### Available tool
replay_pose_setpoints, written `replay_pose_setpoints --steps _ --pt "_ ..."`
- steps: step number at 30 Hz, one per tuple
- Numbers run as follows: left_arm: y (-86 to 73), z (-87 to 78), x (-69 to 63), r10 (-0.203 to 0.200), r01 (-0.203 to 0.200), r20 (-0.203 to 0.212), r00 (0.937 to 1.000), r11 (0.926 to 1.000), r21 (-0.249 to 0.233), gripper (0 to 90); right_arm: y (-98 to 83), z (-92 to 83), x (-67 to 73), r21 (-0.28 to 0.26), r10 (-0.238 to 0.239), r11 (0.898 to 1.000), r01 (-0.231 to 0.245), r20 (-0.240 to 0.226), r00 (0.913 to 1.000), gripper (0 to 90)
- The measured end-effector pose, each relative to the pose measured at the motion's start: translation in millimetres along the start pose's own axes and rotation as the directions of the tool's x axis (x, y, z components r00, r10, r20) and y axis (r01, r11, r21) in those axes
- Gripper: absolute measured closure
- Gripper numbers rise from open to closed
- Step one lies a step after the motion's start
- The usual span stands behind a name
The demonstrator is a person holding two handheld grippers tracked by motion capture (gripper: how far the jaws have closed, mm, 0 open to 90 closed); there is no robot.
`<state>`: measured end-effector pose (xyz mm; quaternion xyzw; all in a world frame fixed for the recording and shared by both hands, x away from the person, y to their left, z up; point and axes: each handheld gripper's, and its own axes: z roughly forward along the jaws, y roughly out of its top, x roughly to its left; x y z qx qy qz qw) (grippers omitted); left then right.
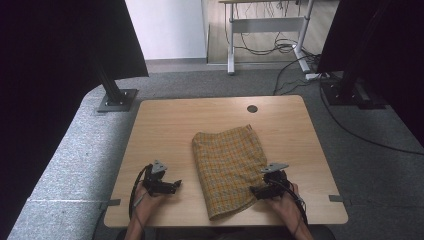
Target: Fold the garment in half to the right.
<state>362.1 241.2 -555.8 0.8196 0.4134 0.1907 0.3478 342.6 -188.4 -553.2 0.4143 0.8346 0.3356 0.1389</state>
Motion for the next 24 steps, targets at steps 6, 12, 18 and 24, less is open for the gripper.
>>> replay_pose_setpoints --steps 6,12,18,24 --pt "0.7 0.9 -0.1 -0.003 0.003 -0.004 1.0 1.0 0.003 5.5 9.7 -26.0 -8.5 -0.122 -0.143 0.984 0.132 -0.088 0.9858 11.1" --pt "0.9 1.2 -0.4 -0.004 0.004 -0.005 1.0 1.0 0.005 4.9 10.5 -12.5 -21.4 -0.073 -0.231 0.973 0.221 -0.198 0.9526 7.0" --pt "1.1 1.5 -0.8 -0.007 0.007 -0.007 0.9999 1.0 0.006 4.6 0.6 4.7 -19.0 -0.03 -0.203 0.979 0.201 -0.156 0.9667 4.9" --pt "1.0 1.5 -1.3 -0.009 0.009 -0.01 0.9999 0.9999 0.006 4.4 -1.3 2.9 -1.5 -0.008 -0.092 0.996 0.092 -0.034 0.9952 6.9"
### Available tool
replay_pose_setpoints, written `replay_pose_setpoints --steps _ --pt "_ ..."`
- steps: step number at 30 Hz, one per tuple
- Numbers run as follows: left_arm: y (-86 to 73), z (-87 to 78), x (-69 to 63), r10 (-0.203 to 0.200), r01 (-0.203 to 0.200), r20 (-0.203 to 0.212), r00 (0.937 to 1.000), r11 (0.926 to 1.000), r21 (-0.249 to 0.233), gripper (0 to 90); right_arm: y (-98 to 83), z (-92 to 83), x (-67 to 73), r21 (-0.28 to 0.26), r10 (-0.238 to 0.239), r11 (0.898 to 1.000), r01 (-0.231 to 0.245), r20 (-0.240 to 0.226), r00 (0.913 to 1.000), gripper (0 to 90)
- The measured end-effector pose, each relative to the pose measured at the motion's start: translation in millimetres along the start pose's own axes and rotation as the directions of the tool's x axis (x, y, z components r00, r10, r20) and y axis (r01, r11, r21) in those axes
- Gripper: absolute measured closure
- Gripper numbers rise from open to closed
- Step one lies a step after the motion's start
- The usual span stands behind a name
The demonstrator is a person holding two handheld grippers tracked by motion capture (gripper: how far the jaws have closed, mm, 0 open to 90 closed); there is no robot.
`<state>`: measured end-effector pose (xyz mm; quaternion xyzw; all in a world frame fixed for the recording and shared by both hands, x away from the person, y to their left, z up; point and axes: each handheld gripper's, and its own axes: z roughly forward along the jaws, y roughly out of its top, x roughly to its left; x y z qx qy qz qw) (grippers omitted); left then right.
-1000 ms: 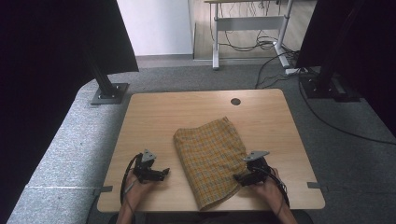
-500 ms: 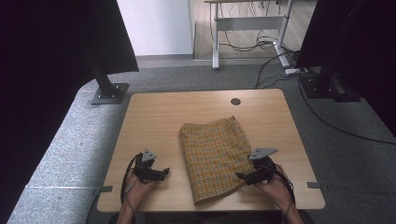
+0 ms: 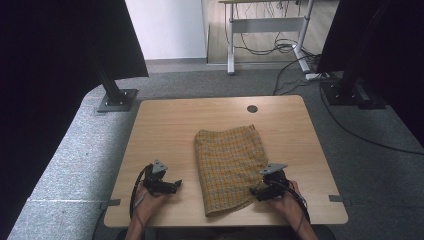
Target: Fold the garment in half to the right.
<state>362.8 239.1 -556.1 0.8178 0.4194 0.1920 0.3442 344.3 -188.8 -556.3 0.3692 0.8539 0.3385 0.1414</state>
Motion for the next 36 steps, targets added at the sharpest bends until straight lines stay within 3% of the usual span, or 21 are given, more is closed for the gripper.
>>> replay_pose_setpoints --steps 5,8,13,16,19,21,23,27,33,36 --pt "0.1 0.3 -0.1 0.0 0.0 0.0 1.0 1.0 0.003 3.5 0.9 -1.1 7.6 0.01 0.054 0.998 -0.055 0.043 0.9976 7.2" --pt "0.2 0.5 -0.2 -0.001 0.001 -0.001 1.0 1.0 0.006 2.5 3.9 -9.2 7.8 0.001 0.048 0.999 -0.048 0.006 0.9988 11.0" --pt "0.2 0.6 -0.3 0.001 -0.001 0.001 1.0 1.0 0.007 1.9 10.0 -37.0 0.1 -0.125 -0.049 0.991 0.042 -0.06 0.997 11.9" --pt "0.3 0.6 -0.3 0.001 -0.001 0.001 1.0 1.0 0.007 1.8 11.2 -29.2 -5.0 -0.105 -0.126 0.988 0.114 -0.121 0.9846 10.8" --pt "0.2 0.6 -0.5 0.0 0.0 0.0 1.0 1.0 0.007 1.8 8.3 -6.3 -6.7 -0.063 -0.185 0.982 0.178 -0.129 0.9744 6.5" --pt "0.2 0.6 -0.6 -0.001 0.001 0.0 1.0 1.0 0.007 1.8 5.1 2.5 -8.9 -0.058 -0.164 0.986 0.158 -0.134 0.9773 6.2" --pt "0.2 0.7 -0.6 -0.001 0.001 0.0 1.0 1.0 0.007 1.8 2.4 4.8 -11.4 -0.057 -0.099 0.994 0.092 -0.127 0.9869 6.9" --pt "0.2 0.7 -1.1 -0.004 0.004 -0.004 1.0 1.0 0.008 1.5 2.4 4.0 0.5 -0.028 -0.048 0.999 0.047 -0.034 0.9983 7.8" --pt "0.1 0.5 -1.2 -0.005 0.005 -0.005 1.0 1.0 0.009 1.4 4.8 2.4 16.7 0.005 0.055 0.998 -0.055 0.052 0.9971 8.3" --pt "0.0 0.5 -1.2 -0.005 0.005 -0.004 1.0 1.0 0.009 1.4 6.6 -1.1 17.4 -0.002 0.04 0.999 -0.04 0.018 0.999 9.7"
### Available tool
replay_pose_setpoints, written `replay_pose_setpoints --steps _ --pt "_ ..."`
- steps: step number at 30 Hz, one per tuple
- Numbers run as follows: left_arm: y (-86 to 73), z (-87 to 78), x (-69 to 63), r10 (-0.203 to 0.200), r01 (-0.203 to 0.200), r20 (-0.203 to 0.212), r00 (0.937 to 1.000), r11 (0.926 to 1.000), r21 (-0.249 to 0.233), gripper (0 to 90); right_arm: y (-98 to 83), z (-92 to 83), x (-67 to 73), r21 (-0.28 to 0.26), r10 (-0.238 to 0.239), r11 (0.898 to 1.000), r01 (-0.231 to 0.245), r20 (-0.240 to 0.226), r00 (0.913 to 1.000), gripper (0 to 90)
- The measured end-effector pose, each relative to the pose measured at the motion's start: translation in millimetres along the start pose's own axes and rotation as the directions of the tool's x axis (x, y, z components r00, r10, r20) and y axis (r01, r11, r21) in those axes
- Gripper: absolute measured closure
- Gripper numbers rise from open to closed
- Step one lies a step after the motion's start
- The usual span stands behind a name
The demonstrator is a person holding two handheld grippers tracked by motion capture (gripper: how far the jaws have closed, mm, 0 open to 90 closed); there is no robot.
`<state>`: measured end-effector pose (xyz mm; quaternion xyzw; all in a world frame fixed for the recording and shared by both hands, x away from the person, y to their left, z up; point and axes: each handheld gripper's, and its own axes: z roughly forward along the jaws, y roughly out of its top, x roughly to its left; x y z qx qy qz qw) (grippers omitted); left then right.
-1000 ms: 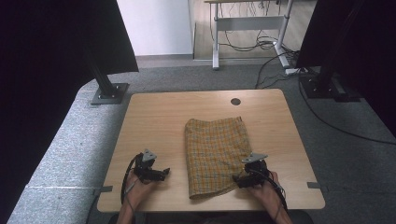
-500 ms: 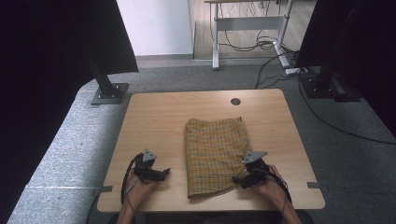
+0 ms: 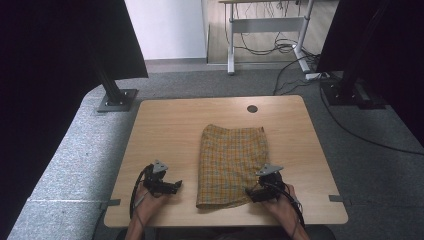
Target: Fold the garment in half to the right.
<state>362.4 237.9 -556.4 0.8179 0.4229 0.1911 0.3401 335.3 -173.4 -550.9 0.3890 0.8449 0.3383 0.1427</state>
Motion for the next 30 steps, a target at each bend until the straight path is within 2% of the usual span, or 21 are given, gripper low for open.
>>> replay_pose_setpoints --steps 4,6,9,11,20,30 --pt "0.1 0.4 -0.1 0.002 -0.002 0.002 1.0 1.0 0.004 0.2 1.8 -19.5 -8.6 -0.111 -0.043 0.993 0.038 -0.037 0.9984 13.3" --pt "0.1 0.4 -0.1 0.002 -0.002 0.002 1.0 1.0 0.004 0.0 1.0 -16.6 -12.9 -0.076 -0.066 0.995 0.062 -0.051 0.9965 11.3" --pt "-0.1 0.2 -0.4 0.0 0.0 0.001 1.0 1.0 0.004 0.0 -3.2 0.5 -16.3 -0.041 -0.075 0.997 0.072 -0.087 0.9934 8.3" --pt "-0.1 0.2 -0.4 0.0 0.0 0.0 1.0 1.0 0.004 0.0 -3.2 6.3 -16.9 -0.046 -0.092 0.995 0.089 -0.081 0.9924 7.5" --pt "0.5 0.8 -0.6 -0.007 0.007 -0.005 1.0 1.0 0.003 0.0 5.4 17.1 -21.3 -0.072 -0.084 0.994 0.078 -0.081 0.9932 7.6" --pt "0.4 0.7 -1.5 -0.017 0.017 -0.018 0.9997 0.9998 0.003 0.0 32.7 39.0 -27.4 -0.051 -0.086 0.995 0.082 -0.073 0.9937 7.6"
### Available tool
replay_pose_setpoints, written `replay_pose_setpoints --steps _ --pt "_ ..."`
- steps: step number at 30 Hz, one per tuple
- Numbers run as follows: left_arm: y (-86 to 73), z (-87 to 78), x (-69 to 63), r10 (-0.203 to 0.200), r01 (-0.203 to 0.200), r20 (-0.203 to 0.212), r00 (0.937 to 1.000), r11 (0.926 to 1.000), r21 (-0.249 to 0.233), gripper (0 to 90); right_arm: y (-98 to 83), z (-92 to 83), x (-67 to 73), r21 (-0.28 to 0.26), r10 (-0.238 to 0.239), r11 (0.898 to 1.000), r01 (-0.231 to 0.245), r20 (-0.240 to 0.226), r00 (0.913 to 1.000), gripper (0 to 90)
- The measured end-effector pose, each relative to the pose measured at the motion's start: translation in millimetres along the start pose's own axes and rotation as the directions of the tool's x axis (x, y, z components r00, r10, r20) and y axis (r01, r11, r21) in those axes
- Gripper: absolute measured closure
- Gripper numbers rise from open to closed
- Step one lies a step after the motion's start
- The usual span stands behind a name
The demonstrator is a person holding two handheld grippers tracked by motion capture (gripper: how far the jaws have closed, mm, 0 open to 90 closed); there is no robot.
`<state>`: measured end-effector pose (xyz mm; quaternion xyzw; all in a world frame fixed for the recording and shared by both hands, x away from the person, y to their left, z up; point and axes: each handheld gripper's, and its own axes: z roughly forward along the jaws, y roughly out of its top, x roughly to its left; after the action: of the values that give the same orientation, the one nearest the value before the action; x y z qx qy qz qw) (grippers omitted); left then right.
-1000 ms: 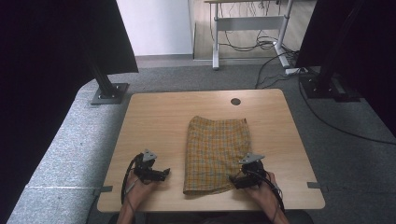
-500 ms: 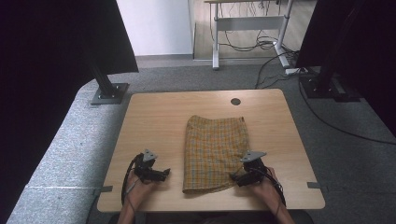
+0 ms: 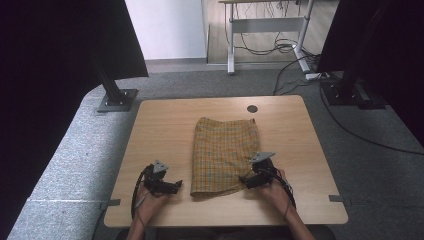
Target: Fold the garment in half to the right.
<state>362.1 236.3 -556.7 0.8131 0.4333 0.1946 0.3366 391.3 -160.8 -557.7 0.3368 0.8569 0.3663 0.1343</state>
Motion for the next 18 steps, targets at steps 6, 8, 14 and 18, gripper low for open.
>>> replay_pose_setpoints --steps 6,8,14,18 --pt "0.0 -0.1 0.0 0.0 0.0 0.0 1.0 1.0 0.0 0.0 12.7 11.9 -7.1 0.005 -0.008 1.0 0.008 -0.006 0.9999 7.6" --pt "0.0 -0.1 0.0 0.0 0.0 0.0 1.0 1.0 0.001 0.0 16.7 16.0 -10.6 0.002 -0.016 1.0 0.016 -0.012 0.9998 7.6" --pt "-0.1 -0.2 0.0 0.0 0.0 -0.001 1.0 1.0 0.001 0.0 26.5 25.9 -19.1 -0.002 -0.031 1.0 0.031 -0.029 0.9991 7.6" --pt "-0.1 -0.3 0.1 -0.001 0.001 -0.002 1.0 1.0 0.001 0.0 27.1 27.0 -20.9 -0.013 -0.035 0.999 0.035 -0.035 0.9988 7.5"
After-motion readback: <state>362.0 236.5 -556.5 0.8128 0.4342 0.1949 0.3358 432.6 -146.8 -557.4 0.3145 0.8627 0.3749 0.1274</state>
